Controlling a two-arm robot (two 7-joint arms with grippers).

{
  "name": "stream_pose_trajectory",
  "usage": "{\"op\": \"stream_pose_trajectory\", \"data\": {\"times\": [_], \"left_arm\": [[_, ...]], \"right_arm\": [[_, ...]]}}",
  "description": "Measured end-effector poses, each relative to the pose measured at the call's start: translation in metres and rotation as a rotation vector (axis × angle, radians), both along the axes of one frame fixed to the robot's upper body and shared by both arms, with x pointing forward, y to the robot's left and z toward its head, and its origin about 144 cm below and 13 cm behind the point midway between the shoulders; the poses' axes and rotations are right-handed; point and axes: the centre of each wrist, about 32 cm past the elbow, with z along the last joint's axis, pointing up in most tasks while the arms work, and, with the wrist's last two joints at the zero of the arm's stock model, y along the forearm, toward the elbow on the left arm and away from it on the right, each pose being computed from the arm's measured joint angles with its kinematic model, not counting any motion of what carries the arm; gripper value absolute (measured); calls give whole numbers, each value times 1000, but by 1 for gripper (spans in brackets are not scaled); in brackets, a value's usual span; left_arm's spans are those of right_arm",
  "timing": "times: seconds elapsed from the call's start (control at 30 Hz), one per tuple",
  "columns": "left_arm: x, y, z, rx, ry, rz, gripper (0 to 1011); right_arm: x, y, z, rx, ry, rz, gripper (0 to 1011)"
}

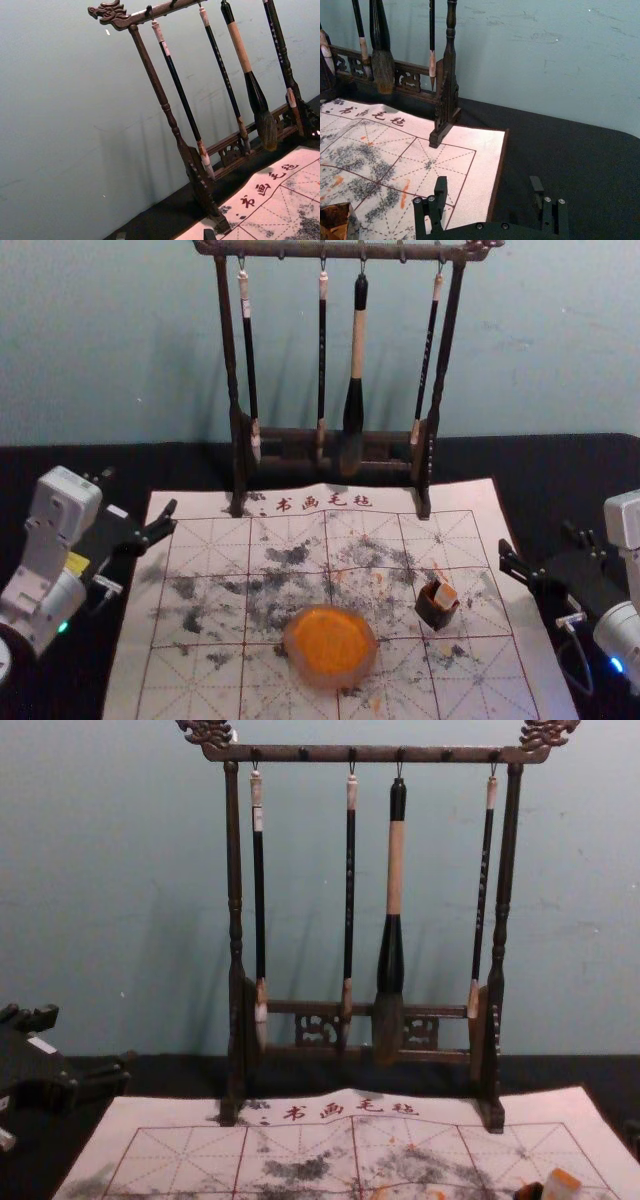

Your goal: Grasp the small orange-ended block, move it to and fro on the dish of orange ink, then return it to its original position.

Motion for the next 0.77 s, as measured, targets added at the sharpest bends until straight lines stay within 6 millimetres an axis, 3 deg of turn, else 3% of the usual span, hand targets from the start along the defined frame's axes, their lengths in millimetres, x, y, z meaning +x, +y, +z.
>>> {"op": "stream_pose_trajectory", "data": {"times": [0.77], "left_arm": [[0, 0, 0, 0, 0, 0, 1001]], "right_arm": [[0, 0, 1, -1, -2, 0, 1000]]}}
